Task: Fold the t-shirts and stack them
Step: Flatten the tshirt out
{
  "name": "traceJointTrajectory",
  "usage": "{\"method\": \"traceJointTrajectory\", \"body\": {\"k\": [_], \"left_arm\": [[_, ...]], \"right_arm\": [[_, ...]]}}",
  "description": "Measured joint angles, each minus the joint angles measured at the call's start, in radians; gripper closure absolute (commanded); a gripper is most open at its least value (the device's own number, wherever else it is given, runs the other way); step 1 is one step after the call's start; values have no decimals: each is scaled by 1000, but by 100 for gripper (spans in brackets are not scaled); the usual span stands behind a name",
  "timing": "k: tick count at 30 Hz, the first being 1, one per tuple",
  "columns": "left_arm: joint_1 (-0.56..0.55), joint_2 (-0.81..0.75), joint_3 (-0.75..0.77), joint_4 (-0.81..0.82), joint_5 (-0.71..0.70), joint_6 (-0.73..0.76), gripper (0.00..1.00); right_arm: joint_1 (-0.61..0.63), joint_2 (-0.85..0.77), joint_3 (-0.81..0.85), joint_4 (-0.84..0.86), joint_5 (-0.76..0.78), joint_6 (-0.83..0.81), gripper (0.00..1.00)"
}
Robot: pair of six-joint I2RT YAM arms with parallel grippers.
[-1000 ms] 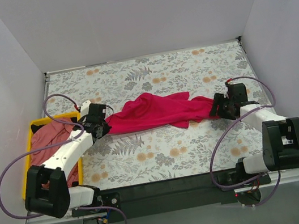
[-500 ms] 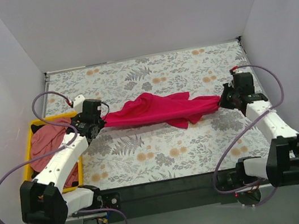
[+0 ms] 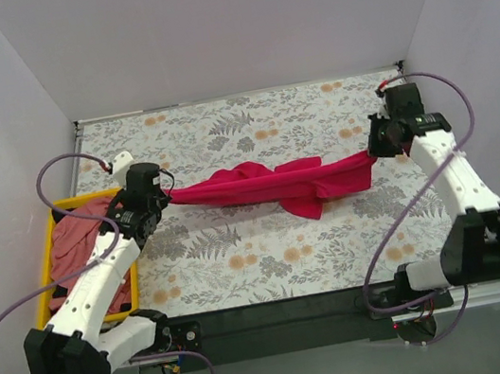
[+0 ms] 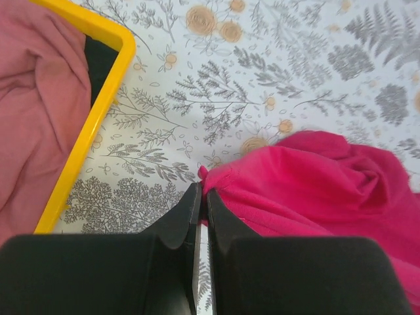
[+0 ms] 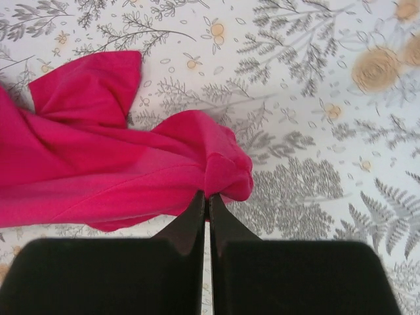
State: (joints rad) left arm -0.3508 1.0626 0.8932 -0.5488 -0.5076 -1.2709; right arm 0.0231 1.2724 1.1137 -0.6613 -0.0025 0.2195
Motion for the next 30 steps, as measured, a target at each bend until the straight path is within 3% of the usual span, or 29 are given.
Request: {"method": "traceJointTrajectory", "body": {"k": [5, 6, 9, 10, 12, 15, 23, 30], "left_arm": [[4, 206, 14, 56, -1, 16, 100], [9, 269, 39, 61, 0, 19, 100], [30, 398, 102, 87, 1, 30, 100], [40, 433, 121, 97, 2, 34, 100], [58, 472, 138, 116, 4, 39, 100], [80, 472, 127, 137, 11, 42, 100], [98, 446, 95, 169, 27, 51, 100], [98, 445, 94, 170, 34, 53, 100]], "right_arm": [[54, 401, 298, -23, 1, -13, 94], [63, 488, 382, -29, -2, -13, 83], [82, 703, 614, -8, -34, -14, 61], [87, 753, 671, -4, -49, -13, 46], [92, 803, 714, 17, -68, -19, 36], [92, 777, 663, 40, -77, -41, 34], [-51, 489, 177, 261, -258, 24, 40], [-140, 513, 18, 418, -415, 108, 41]]}}
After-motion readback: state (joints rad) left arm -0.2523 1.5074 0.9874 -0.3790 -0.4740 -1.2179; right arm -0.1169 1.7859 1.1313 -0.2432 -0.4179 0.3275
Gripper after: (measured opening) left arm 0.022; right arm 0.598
